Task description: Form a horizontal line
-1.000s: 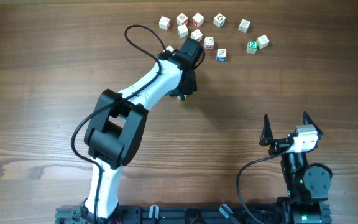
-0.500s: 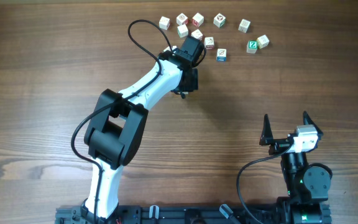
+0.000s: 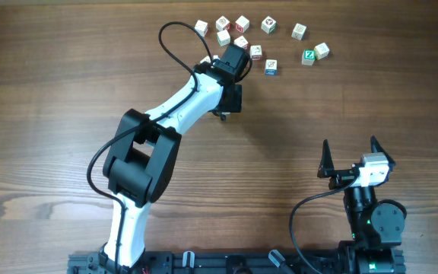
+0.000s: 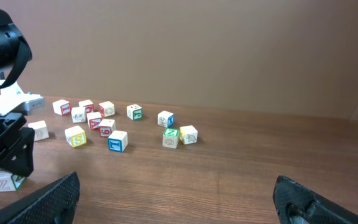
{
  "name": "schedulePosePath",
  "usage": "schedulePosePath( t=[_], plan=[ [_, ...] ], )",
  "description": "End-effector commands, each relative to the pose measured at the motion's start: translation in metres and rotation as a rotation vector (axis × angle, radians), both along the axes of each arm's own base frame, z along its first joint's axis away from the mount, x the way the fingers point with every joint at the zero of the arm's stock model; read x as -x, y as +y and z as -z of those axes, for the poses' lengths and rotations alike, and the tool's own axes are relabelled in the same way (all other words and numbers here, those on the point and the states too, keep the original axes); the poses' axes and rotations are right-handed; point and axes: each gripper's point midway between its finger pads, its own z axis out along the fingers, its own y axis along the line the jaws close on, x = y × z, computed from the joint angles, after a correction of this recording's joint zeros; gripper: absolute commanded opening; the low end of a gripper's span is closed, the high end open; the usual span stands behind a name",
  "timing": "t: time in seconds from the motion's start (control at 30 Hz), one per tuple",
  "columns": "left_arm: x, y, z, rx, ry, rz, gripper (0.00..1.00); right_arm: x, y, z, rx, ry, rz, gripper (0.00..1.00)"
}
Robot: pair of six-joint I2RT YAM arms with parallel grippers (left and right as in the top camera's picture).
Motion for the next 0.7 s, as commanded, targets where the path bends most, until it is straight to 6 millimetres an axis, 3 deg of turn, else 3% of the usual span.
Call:
schedulePosePath(
  t=[0.0, 0.07, 0.13, 0.17, 0.23, 0.3, 0.37, 0.5, 0.67],
  plan=[
    [-0.01, -0.002, -0.027, 0.024, -0.061, -0.003, 0.58, 0.0, 0.003, -0.001, 0.008, -0.006, -0.016, 1.0],
    [-0.029, -0.002, -0.057, 0.027, -0.15, -0.022, 0.69, 0.0, 0.003, -0.001, 0.008, -0.005, -0.016, 1.0],
    [-0.053, 0.006, -0.092, 0.005, -0.262, -0.058, 0.94, 0.0, 0.003, -0.001, 0.008, -0.005, -0.016, 1.0],
    [-0.066, 0.005, -0.112, 0.012, -0.314, -0.03, 1.0, 0.0, 0.003, -0.001, 0.008, -0.006, -0.016, 1.0],
    [-0.083, -0.001, -0.137, 0.056, -0.391, -0.017, 1.0, 0.0, 0.003, -0.001, 0.008, -0.005, -0.016, 1.0],
    [-0.103, -0.011, -0.149, 0.129, -0.47, -0.017, 1.0, 0.0, 0.003, -0.001, 0.008, -0.006, -0.016, 1.0],
    [-0.112, -0.02, -0.144, 0.204, -0.472, 0.008, 1.0, 0.0, 0.003, -0.001, 0.007, -0.006, -0.016, 1.0],
    [-0.128, -0.035, -0.11, 0.308, -0.437, 0.107, 1.0, 0.0, 0.003, -0.001, 0.007, -0.006, -0.016, 1.0],
    [-0.125, -0.038, -0.062, 0.197, -0.397, 0.286, 0.97, 0.0, 0.003, -0.001, 0.008, -0.005, -0.016, 1.0]
  ],
)
